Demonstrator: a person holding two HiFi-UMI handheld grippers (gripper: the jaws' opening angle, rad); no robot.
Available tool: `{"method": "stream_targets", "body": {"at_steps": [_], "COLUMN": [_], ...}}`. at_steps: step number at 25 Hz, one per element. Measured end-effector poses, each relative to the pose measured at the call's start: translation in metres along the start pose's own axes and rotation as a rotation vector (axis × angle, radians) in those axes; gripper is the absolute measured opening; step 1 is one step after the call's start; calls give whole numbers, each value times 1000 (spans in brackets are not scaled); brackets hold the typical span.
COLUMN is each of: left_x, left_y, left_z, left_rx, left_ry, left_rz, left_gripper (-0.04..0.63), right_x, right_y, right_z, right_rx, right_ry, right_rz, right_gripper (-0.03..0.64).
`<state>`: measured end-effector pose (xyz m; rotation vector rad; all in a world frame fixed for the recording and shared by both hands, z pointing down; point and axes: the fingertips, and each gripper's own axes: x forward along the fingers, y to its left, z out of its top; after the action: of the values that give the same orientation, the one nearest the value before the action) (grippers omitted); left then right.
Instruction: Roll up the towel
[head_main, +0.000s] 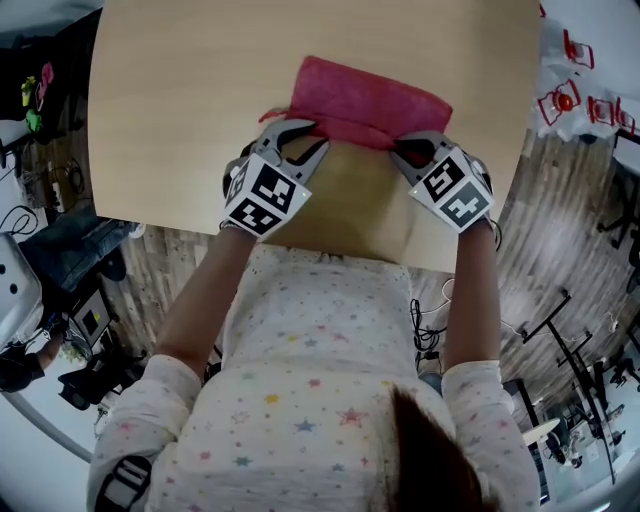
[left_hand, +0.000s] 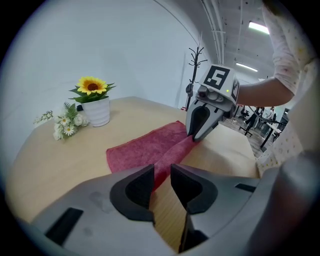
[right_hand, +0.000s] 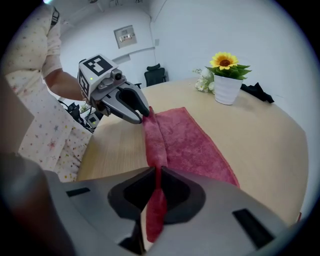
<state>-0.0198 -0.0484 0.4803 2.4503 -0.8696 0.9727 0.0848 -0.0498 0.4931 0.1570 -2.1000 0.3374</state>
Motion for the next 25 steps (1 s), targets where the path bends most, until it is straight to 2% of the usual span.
{"method": "stream_targets", "body": {"at_steps": [8, 14, 17, 21, 25], "left_x": [3, 2, 7, 18, 24], "left_y": [0, -3, -9, -3, 9], "left_z": [7, 11, 7, 1, 0], "left_rx": [2, -3, 7, 16, 9], "left_ry": [-26, -57, -42, -7, 9], "left_rz": [6, -29, -54, -33, -9], "left_gripper": [95, 95, 95, 95, 95], "right_x": [-4, 3, 4, 5, 6], "right_y": [-16, -27, -31, -35, -36], "right_z": [8, 8, 8, 7, 10], "right_rx": [77, 235, 312, 370, 359], "right_ry": [-25, -63, -84, -89, -77], "right_rz": [65, 131, 157, 171, 155], "right_gripper": [34, 31, 29, 29, 31]}}
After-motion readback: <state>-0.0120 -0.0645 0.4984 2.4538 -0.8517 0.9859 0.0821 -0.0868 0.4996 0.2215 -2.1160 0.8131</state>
